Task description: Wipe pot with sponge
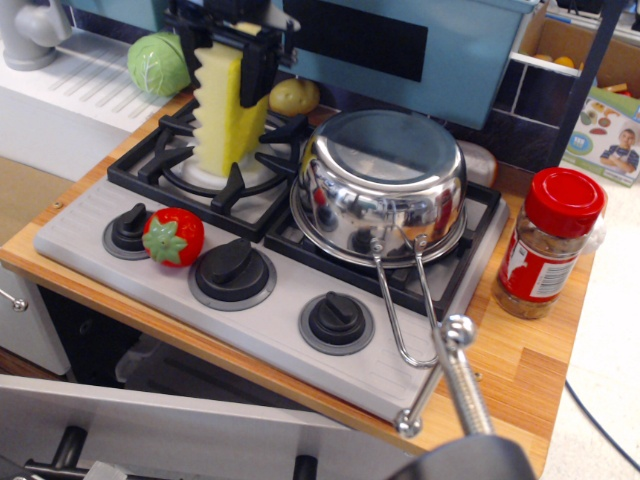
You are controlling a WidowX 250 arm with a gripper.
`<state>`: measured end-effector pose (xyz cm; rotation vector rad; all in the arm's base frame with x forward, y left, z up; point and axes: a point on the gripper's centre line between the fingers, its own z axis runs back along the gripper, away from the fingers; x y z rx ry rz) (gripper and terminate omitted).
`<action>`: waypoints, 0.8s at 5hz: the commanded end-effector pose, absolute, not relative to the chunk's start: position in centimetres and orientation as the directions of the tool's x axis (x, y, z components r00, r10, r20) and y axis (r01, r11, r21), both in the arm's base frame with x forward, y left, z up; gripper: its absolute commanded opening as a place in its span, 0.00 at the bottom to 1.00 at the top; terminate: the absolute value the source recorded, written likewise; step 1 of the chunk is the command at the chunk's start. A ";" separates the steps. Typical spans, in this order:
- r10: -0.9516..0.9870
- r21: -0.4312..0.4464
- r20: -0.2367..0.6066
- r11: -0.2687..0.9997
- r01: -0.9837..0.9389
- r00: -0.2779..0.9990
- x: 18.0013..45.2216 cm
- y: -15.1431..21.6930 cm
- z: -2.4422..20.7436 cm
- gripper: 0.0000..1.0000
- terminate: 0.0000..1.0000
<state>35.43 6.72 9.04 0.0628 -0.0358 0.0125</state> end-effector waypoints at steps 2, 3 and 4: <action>0.039 -0.008 0.151 0.999 -0.039 0.988 36.2 5.3 15.1 0.00 0.00; 0.016 -0.049 0.159 0.999 -0.008 0.987 35.9 2.8 17.4 0.00 0.00; -0.030 -0.027 0.184 0.999 0.035 0.982 35.3 0.4 17.7 0.00 0.00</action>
